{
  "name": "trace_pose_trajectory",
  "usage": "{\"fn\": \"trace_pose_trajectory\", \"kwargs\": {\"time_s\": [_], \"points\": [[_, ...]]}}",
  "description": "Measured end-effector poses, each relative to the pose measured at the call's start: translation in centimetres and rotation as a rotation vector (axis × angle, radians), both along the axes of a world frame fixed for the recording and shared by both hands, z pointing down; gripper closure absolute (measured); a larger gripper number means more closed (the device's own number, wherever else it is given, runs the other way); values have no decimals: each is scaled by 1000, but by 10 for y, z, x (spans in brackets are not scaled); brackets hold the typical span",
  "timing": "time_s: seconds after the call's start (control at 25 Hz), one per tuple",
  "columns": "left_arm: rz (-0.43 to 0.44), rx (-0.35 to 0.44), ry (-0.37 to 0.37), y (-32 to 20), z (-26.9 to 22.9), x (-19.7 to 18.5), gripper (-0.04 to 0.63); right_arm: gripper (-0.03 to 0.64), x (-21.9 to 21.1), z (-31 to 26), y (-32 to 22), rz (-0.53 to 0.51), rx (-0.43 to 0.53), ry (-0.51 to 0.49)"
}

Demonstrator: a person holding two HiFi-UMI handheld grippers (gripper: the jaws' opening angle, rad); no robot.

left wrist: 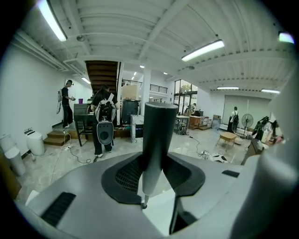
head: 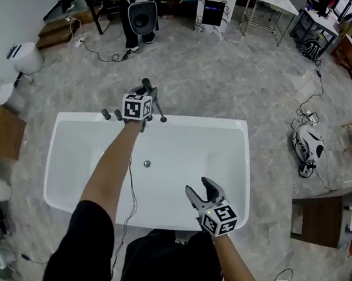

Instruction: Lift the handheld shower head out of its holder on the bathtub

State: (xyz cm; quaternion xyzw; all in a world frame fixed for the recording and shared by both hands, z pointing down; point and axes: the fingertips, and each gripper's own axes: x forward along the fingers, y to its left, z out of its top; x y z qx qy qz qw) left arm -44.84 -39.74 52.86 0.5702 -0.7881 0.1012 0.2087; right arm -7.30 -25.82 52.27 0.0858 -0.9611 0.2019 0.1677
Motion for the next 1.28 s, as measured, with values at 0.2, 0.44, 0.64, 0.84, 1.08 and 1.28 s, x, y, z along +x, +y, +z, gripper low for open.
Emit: {"fn": "trace_pose_trajectory", "kwargs": {"time_s": [0.2, 0.44, 0.64, 0.84, 1.08, 1.28], "points": [[22, 42, -66, 1, -52, 15, 465, 383, 3, -18, 5, 18, 6, -43], [61, 66, -137, 7, -104, 35, 466, 383, 6, -38, 8, 19, 30, -79], [40, 125, -154, 27, -154, 42, 466, 383, 9, -66, 17, 0, 75, -109], [52, 142, -206, 43, -192, 50, 466, 383, 15, -76, 18, 19, 83, -129], [72, 169, -247, 60, -227, 57, 466, 383, 18, -82, 29, 31, 94, -145], [71, 195, -246, 62, -242, 66, 466, 383, 18, -88, 36, 23, 131, -137]]}}
